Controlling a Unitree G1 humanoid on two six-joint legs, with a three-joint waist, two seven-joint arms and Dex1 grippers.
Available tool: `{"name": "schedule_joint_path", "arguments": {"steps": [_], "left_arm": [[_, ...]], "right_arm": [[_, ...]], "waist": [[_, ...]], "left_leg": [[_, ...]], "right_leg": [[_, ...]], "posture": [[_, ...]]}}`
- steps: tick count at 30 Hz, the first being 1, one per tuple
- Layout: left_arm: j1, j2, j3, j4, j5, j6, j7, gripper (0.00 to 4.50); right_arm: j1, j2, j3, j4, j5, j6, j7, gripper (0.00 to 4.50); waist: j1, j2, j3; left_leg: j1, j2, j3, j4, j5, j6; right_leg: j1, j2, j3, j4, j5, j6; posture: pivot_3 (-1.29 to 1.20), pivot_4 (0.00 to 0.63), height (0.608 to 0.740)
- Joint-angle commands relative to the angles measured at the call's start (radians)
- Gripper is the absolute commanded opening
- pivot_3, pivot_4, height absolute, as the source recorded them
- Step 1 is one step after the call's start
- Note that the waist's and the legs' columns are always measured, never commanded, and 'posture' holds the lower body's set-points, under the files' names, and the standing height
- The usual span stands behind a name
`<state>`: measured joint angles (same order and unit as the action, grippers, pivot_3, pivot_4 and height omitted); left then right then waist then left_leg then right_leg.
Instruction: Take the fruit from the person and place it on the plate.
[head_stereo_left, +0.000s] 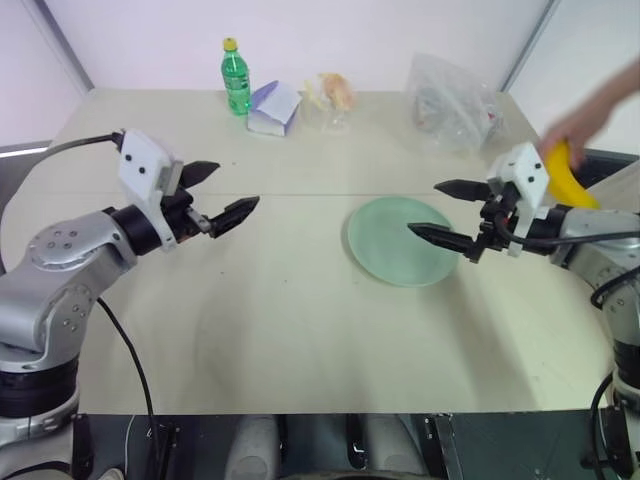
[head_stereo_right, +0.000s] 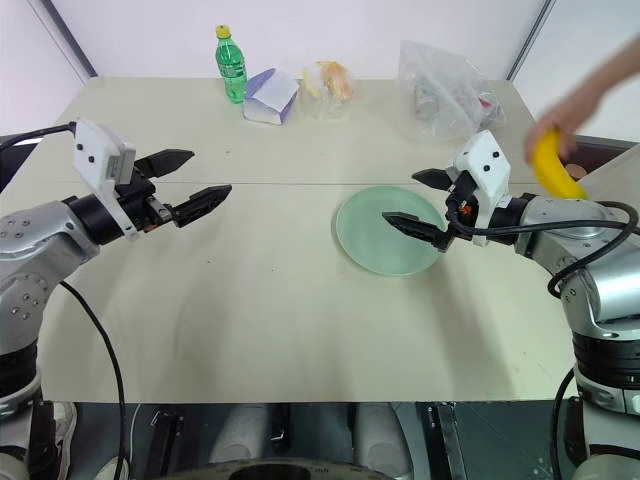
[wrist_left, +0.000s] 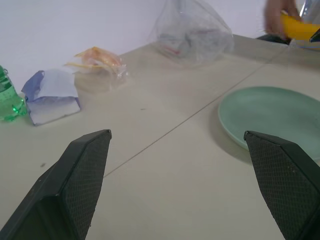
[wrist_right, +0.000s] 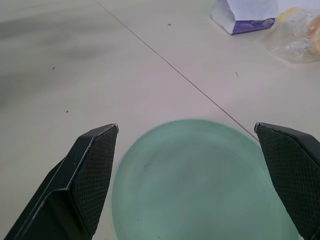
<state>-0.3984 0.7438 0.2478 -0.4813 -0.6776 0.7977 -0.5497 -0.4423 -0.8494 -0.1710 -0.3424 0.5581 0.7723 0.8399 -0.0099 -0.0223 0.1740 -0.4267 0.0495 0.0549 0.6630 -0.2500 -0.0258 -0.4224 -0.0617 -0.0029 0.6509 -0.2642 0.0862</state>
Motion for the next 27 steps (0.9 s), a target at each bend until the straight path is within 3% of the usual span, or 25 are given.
{"name": "schedule_joint_path", "arguments": {"steps": [1,10,19,27], "left_arm": [[-0.022,0.003,0.006,-0.015,0.001,-0.016,0.0,4.46],[-0.057,-0.027,0.008,-0.002,-0.011,-0.022,0.015,4.46],[-0.255,-0.274,0.136,0.109,-0.3,0.069,0.243,4.46],[-0.339,-0.343,0.079,0.23,-0.272,0.032,0.289,4.46]], "right_arm": [[-0.014,-0.011,-0.023,-0.03,0.012,-0.01,-0.005,4.5],[-0.031,0.008,-0.01,-0.035,0.017,-0.012,-0.03,4.5],[-0.085,0.051,0.027,-0.022,0.008,-0.026,-0.057,4.5],[-0.099,0.052,0.036,-0.015,0.005,-0.033,-0.059,4.5]], "waist": [[0.0,0.0,0.0],[0.0,0.0,0.0],[0.001,0.0,0.0],[0.0,0.0,0.0]], "left_leg": [[0.0,0.0,0.0,0.0,0.0,0.0],[0.0,0.0,0.0,0.0,0.0,0.0],[0.0,0.0,-0.001,0.001,0.0,0.0],[0.0,0.0,-0.001,0.002,0.0,0.0]], "right_leg": [[0.0,0.0,0.0,0.0,0.0,0.0],[0.0,0.0,0.0,0.0,0.0,0.0],[0.001,0.0,0.0,0.001,0.0,0.0],[0.001,0.0,0.0,0.001,0.0,0.0]], "posture": [[0.0,0.15,0.731],[0.0,0.15,0.731],[0.0,0.15,0.731],[0.0,0.15,0.731]]}}
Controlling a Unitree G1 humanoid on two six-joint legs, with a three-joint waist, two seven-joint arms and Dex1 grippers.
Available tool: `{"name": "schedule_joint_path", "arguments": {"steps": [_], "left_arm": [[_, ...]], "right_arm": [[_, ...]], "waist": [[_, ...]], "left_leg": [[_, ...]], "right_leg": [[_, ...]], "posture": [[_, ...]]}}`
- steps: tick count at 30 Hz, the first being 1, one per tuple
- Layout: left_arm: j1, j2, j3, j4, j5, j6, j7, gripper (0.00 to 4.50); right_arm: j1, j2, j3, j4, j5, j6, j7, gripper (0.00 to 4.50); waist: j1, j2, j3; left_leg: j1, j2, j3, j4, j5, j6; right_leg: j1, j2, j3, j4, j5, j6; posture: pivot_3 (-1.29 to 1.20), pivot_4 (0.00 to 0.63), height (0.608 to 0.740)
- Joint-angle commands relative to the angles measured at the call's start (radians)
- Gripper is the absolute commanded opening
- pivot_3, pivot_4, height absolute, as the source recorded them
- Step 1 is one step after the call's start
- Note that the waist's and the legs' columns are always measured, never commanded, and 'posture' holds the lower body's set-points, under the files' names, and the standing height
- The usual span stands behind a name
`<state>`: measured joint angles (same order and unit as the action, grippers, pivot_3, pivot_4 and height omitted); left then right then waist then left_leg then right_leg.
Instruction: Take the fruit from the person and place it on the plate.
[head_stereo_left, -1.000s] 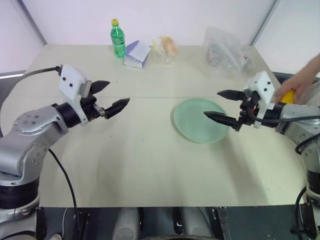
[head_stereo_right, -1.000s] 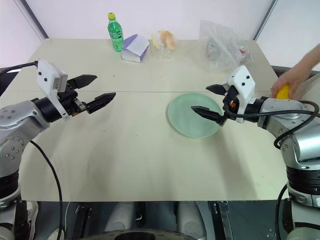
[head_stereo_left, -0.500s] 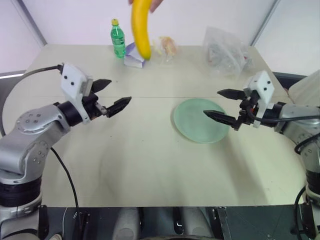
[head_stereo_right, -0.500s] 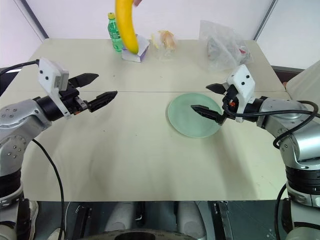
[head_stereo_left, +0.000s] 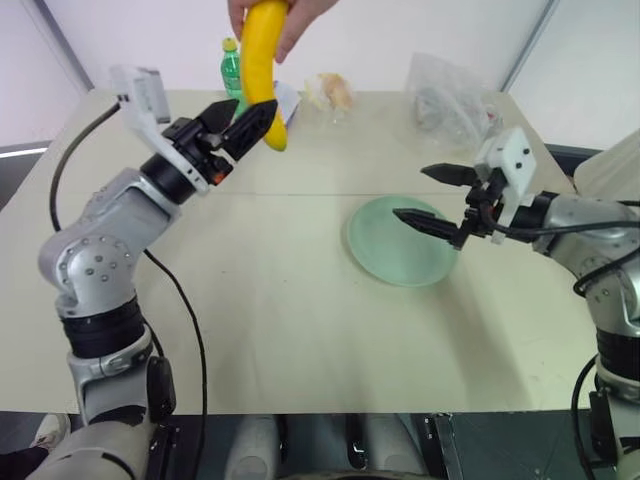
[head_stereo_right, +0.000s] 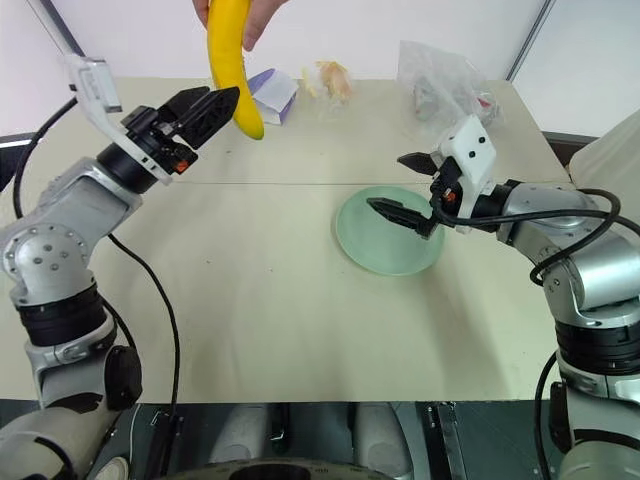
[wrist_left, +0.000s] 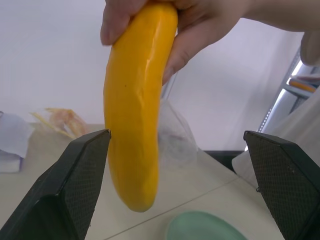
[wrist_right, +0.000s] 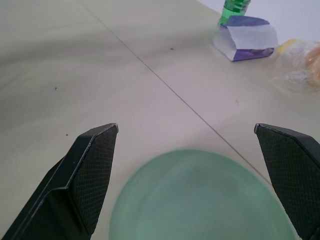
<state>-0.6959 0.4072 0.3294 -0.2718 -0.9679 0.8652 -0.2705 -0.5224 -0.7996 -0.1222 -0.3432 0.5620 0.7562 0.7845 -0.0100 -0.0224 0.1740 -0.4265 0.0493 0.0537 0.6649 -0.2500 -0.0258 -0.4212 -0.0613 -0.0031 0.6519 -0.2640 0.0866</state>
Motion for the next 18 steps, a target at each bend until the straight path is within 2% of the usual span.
{"name": "schedule_joint_path", "arguments": {"steps": [1,17,18], "left_arm": [[-0.053,-0.01,-0.009,0.046,0.036,-0.05,0.01,4.46],[-0.171,-0.03,-0.093,0.275,0.189,-0.19,-0.121,4.46],[-0.177,-0.032,-0.094,0.284,0.193,-0.194,-0.126,4.22]], "right_arm": [[-0.018,0.001,-0.015,-0.016,0.001,-0.017,-0.006,4.5],[0.014,-0.006,-0.042,-0.047,0.006,-0.014,-0.04,4.5],[0.016,-0.006,-0.043,-0.048,0.006,-0.014,-0.042,4.5]], "waist": [[0.001,0.0,0.0],[0.001,0.0,0.0],[0.001,0.0,0.0]], "left_leg": [[0.0,0.0,0.0,0.0,0.0,0.0],[0.0,0.0,0.001,0.0,0.0,0.0],[0.0,0.0,0.0,0.0,0.0,0.0]], "right_leg": [[0.0,0.0,0.0,0.0,0.0,0.0],[0.0,0.0,0.0,-0.001,0.0,0.0],[0.0,0.0,0.0,0.0,0.0,0.0]], "posture": [[0.0,0.15,0.731],[0.0,0.15,0.731],[0.0,0.15,0.731]]}}
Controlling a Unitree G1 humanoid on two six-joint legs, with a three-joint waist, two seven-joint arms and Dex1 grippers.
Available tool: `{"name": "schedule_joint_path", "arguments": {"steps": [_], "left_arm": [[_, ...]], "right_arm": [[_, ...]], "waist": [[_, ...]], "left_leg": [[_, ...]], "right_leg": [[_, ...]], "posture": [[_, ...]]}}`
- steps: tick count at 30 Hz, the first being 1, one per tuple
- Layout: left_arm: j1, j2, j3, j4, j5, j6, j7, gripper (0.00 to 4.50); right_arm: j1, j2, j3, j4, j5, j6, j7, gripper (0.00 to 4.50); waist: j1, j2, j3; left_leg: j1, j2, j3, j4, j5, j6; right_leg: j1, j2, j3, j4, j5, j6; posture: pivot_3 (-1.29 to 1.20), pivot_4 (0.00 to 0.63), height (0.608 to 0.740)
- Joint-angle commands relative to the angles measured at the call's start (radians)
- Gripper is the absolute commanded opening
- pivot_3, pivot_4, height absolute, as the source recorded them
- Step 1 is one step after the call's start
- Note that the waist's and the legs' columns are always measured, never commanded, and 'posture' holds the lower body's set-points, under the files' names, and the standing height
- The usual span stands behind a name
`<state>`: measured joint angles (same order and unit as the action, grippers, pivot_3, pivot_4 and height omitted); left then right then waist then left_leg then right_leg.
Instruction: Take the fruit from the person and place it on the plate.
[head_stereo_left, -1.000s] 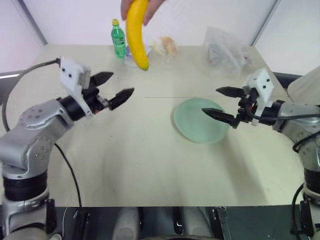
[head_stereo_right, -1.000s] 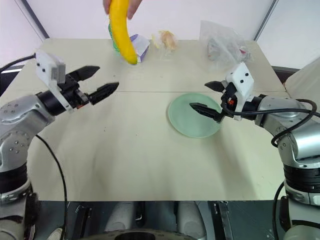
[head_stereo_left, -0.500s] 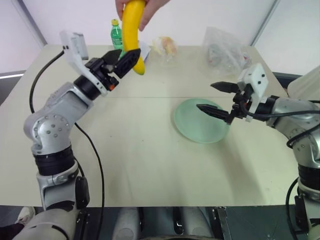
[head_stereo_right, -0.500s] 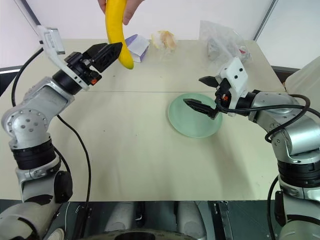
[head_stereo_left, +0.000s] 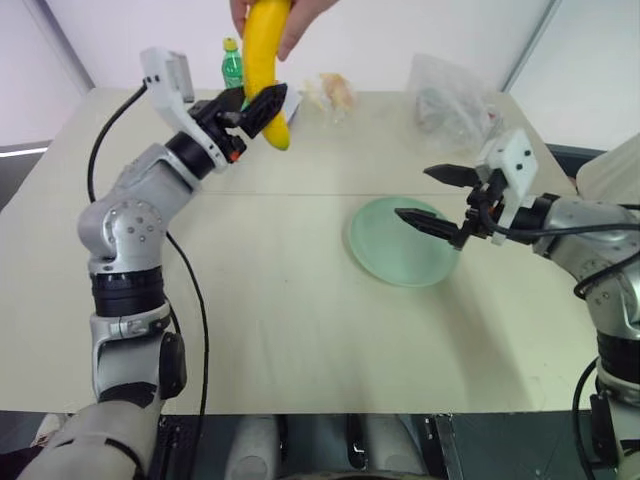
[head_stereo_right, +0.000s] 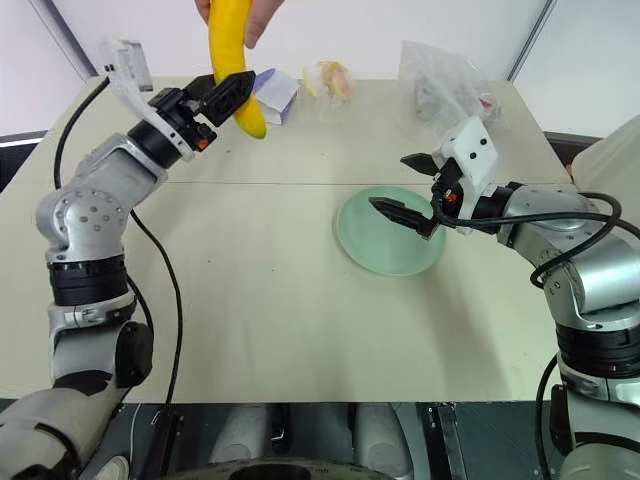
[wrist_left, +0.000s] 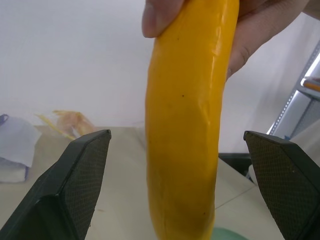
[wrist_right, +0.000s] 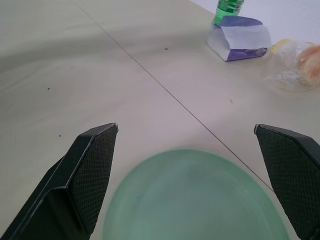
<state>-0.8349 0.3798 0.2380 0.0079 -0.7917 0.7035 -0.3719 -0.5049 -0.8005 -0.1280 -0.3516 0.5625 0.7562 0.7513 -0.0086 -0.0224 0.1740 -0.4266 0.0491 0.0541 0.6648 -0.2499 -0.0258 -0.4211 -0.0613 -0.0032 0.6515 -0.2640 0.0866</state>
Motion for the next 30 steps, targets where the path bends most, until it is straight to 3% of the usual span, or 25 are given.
{"name": "schedule_joint_path", "arguments": {"steps": [1,7,16,22,30], "left_arm": [[-0.041,-0.006,-0.003,0.011,0.021,-0.036,-0.029,3.95],[-0.053,-0.01,-0.009,0.043,0.041,-0.053,-0.056,1.22],[-0.071,-0.049,-0.051,0.097,0.078,-0.054,-0.089,1.13],[-0.095,-0.19,-0.059,0.209,0.068,-0.017,-0.059,1.13],[-0.177,-0.459,-0.022,0.514,0.043,0.045,0.019,1.13]], "right_arm": [[0.0,-0.006,-0.038,-0.04,0.007,-0.013,-0.01,4.5],[0.007,-0.009,-0.044,-0.044,0.007,-0.016,-0.018,4.5],[0.037,-0.043,-0.092,-0.052,0.006,-0.014,-0.013,4.5],[0.091,-0.066,-0.144,-0.093,0.016,0.002,-0.033,4.5],[0.168,-0.084,-0.243,-0.197,0.054,0.08,-0.088,4.5]], "waist": [[0.0,0.0,0.0],[0.0,0.0,0.0],[0.007,0.0,0.0],[0.021,0.0,0.0],[0.021,0.0,0.0]], "left_leg": [[0.0,0.0,0.0,0.0,0.0,0.0],[0.0,0.0,0.0,0.0,0.0,0.0],[0.0,0.0,0.0,0.0,0.0,0.0],[0.0,0.0,0.0,0.0,0.0,0.0],[-0.001,-0.001,-0.001,0.001,0.0,0.001]], "right_leg": [[0.0,0.0,0.0,0.0,0.0,0.0],[0.0,0.0,0.0,0.0,0.0,0.0],[0.0,0.0,0.0,0.0,0.0,0.0],[0.0,0.0,0.0,0.0,0.0,0.0],[0.0,0.0,0.0,-0.001,0.0,0.001]], "posture": [[0.0,0.15,0.731],[0.0,0.15,0.731],[0.0,0.15,0.731],[0.0,0.15,0.731],[0.0,0.15,0.731]]}}
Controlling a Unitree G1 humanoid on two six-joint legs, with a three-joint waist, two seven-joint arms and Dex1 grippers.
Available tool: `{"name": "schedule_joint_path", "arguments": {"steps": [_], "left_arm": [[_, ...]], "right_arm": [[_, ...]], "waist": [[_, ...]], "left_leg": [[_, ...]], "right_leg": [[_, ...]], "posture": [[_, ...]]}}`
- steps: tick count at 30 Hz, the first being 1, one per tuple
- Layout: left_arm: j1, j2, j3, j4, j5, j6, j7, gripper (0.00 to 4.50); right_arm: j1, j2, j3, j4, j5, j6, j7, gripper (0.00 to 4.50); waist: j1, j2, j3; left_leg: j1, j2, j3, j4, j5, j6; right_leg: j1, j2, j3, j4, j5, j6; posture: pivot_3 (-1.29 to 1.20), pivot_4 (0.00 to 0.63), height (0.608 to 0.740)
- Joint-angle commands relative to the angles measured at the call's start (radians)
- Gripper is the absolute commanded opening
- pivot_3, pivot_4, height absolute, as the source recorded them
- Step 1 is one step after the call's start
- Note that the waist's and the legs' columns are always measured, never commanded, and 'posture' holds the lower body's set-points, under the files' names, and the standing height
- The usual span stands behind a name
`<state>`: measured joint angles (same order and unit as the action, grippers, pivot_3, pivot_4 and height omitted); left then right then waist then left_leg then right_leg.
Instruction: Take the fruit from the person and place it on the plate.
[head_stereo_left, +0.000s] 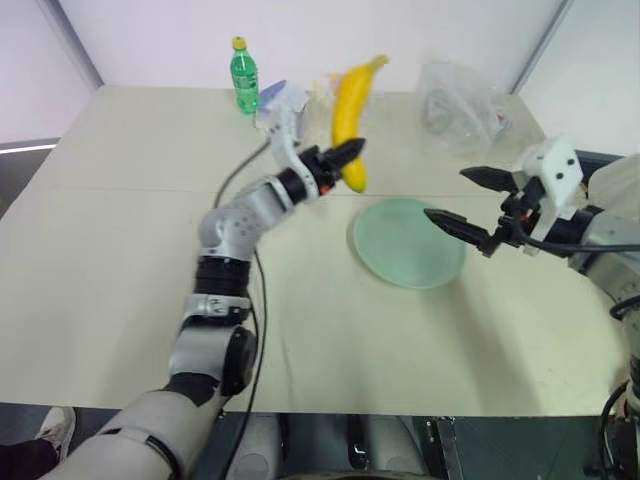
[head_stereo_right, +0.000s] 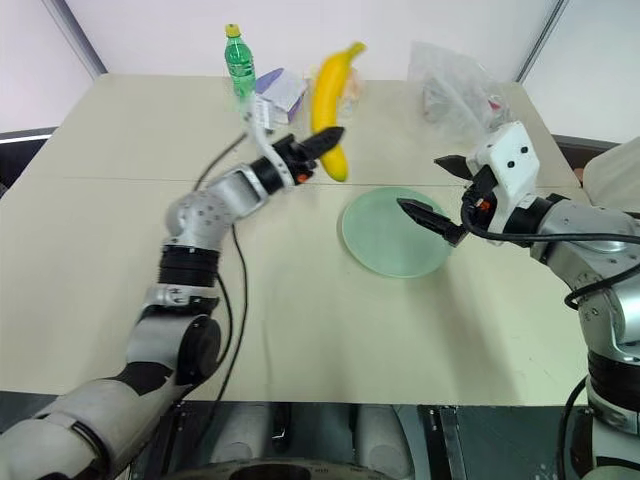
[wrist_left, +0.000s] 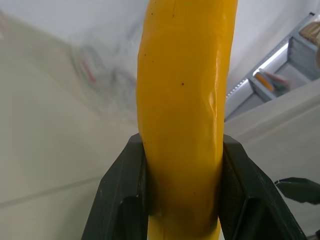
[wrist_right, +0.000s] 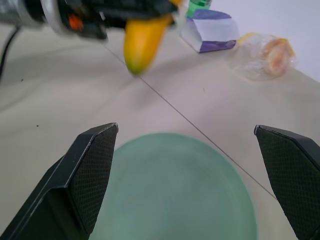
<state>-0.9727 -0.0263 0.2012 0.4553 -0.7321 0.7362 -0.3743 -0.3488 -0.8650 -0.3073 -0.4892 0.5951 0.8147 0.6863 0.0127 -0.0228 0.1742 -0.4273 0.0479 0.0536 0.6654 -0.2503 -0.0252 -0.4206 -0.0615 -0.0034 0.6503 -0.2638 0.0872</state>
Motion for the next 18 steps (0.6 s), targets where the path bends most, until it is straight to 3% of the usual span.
{"name": "schedule_joint_path", "arguments": {"steps": [1,9,16,18], "left_arm": [[-0.047,-0.076,0.023,0.098,-0.018,0.018,0.03,1.13],[-0.051,-0.197,0.041,0.25,0.008,0.043,0.115,1.13],[-0.018,-0.236,0.007,0.228,0.016,0.129,0.146,1.13],[-0.005,-0.235,-0.003,0.217,0.02,0.145,0.143,2.19]], "right_arm": [[0.021,-0.021,-0.075,-0.071,0.027,0.031,-0.03,4.5],[0.076,-0.023,-0.145,-0.154,0.069,0.096,-0.083,4.5],[0.104,-0.02,-0.175,-0.195,0.1,0.124,-0.119,4.5],[0.106,-0.021,-0.175,-0.197,0.105,0.126,-0.126,4.5]], "waist": [[-0.001,0.0,0.0],[-0.005,0.0,0.0],[0.0,0.0,0.0],[-0.001,0.0,0.0]], "left_leg": [[0.0,0.0,0.0,0.0,0.0,0.0],[0.0,0.0,-0.001,-0.001,0.0,0.001],[0.0,0.0,-0.001,-0.001,0.0,0.001],[0.0,0.0,-0.001,-0.001,0.0,0.001]], "right_leg": [[0.0,0.0,0.0,0.0,0.0,0.0],[-0.001,0.001,0.0,0.0,0.0,0.0],[-0.001,0.001,0.0,0.0,0.0,0.0],[0.0,0.001,0.0,0.0,0.0,0.0]], "posture": [[0.0,0.15,0.731],[0.0,0.15,0.731],[0.0,0.15,0.731],[0.0,0.15,0.731]]}}
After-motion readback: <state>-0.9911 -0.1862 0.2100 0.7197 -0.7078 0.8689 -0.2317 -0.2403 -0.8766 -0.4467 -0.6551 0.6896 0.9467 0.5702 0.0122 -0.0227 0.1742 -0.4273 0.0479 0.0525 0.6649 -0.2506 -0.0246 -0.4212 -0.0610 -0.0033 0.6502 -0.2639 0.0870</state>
